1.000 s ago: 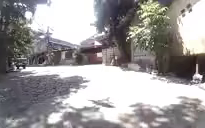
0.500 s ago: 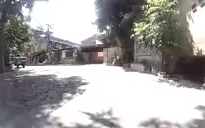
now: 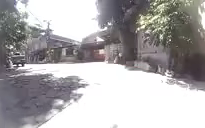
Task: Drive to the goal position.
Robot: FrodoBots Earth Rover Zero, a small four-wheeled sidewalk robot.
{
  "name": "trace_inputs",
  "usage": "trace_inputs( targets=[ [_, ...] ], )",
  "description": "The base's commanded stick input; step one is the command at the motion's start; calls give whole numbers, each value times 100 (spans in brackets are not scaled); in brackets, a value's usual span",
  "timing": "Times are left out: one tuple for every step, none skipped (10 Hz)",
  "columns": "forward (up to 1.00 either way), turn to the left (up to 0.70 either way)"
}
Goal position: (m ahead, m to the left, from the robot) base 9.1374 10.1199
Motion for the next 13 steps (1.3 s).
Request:
trace_inputs(
  targets=[
    [85,0],
    [85,0],
    [85,0],
    [85,0],
    [85,0],
    [85,0],
    [85,0],
    [85,0],
    [85,0],
    [85,0],
    [85,0],
    [85,0],
    [85,0]
  ],
)
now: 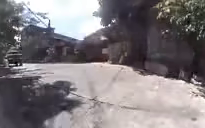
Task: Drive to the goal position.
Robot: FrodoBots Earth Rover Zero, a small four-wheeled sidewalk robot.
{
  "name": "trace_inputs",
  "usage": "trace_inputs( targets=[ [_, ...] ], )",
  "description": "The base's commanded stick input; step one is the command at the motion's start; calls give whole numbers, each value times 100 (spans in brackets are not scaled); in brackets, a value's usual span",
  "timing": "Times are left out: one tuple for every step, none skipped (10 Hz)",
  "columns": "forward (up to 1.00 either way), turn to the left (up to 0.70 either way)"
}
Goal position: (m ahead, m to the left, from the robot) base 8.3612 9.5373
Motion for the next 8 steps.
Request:
trace_inputs(
  targets=[
    [85,0],
    [85,0],
    [85,0],
    [85,0],
    [85,0],
    [85,0],
    [85,0],
    [85,0]
  ],
)
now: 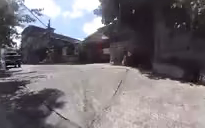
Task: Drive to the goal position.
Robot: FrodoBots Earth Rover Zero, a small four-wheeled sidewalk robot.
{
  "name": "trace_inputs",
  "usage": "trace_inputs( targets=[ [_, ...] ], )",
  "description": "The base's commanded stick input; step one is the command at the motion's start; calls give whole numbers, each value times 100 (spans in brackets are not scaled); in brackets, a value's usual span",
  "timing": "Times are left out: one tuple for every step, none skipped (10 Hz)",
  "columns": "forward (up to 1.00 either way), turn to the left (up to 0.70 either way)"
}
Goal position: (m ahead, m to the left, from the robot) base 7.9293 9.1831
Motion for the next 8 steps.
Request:
trace_inputs(
  targets=[
    [85,0],
    [85,0],
    [85,0],
    [85,0],
    [85,0],
    [85,0],
    [85,0],
    [85,0]
  ],
)
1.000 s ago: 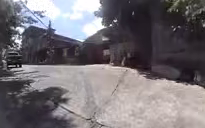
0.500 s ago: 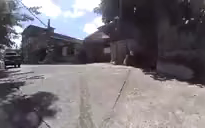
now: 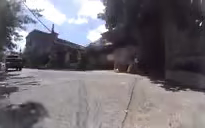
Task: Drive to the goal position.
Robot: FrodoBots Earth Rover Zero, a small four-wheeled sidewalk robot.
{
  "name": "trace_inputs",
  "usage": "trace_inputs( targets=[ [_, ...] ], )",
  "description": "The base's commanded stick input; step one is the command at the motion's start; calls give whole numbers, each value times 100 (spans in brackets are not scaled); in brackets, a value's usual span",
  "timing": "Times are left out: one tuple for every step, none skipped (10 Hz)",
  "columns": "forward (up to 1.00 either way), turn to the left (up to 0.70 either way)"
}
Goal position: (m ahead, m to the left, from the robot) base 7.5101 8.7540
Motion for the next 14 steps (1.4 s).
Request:
trace_inputs(
  targets=[
    [85,0],
    [85,0],
    [85,0],
    [85,0],
    [85,0],
    [85,0],
    [85,0],
    [85,0],
    [85,0],
    [85,0],
    [85,0],
    [85,0],
    [85,11],
    [85,25]
  ],
)
